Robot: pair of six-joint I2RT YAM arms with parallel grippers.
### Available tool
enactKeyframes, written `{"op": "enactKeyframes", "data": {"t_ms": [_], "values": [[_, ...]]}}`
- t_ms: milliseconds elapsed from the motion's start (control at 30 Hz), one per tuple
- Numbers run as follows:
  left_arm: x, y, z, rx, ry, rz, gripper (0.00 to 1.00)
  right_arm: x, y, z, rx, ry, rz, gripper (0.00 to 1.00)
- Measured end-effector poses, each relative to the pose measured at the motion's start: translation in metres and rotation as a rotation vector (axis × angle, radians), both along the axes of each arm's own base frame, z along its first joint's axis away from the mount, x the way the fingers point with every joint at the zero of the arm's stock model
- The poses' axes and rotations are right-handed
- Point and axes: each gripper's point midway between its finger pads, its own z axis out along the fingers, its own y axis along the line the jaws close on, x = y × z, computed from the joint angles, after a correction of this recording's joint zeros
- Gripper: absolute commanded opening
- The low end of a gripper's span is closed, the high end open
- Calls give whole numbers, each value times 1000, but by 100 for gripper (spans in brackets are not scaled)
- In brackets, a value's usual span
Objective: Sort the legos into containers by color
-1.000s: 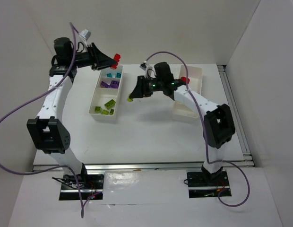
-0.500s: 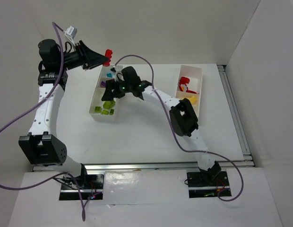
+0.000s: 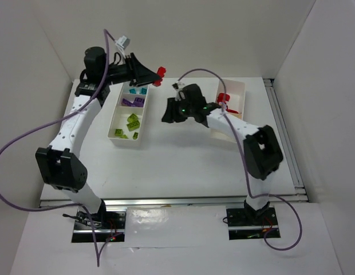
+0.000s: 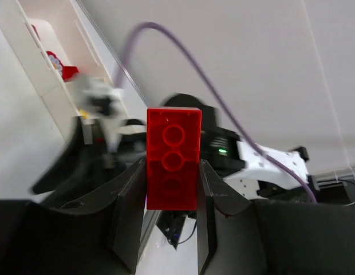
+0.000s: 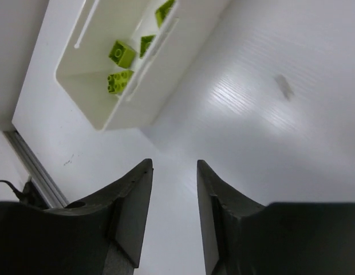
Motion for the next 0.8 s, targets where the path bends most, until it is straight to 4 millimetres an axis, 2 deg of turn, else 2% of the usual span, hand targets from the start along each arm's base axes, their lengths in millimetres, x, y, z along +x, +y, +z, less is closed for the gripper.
{"op": "enactKeyframes", "data": {"t_ms": [67, 133, 167, 267, 433, 533, 633, 667, 700, 800], "values": [[9, -19, -13, 6, 34, -32, 0, -6, -38, 17, -19, -33, -79, 34], [22, -40, -23, 10, 47, -56, 0, -22, -71, 35, -28, -61, -155, 30], [28, -51, -29, 12, 53, -68, 0, -33, -86, 41, -35, -75, -193, 24], [43, -88, -45, 15, 76, -121, 0, -61, -130, 56, -68, -89, -351, 24], [71, -165, -72, 4, 69, -212, 0, -89, -202, 71, -113, -104, -663, 38], [81, -205, -106, -23, 113, -254, 0, -95, -237, 68, -170, -89, -827, 39], [84, -230, -154, -25, 215, -269, 0, -97, -267, 50, -263, -31, -965, 43], [87, -238, -171, -21, 245, -256, 0, -96, -277, 45, -291, -10, -1012, 53], [89, -243, -185, -16, 269, -245, 0, -95, -285, 42, -305, 5, -1050, 57], [94, -257, -213, -2, 314, -199, 0, -94, -306, 40, -325, 26, -1127, 63]]}}
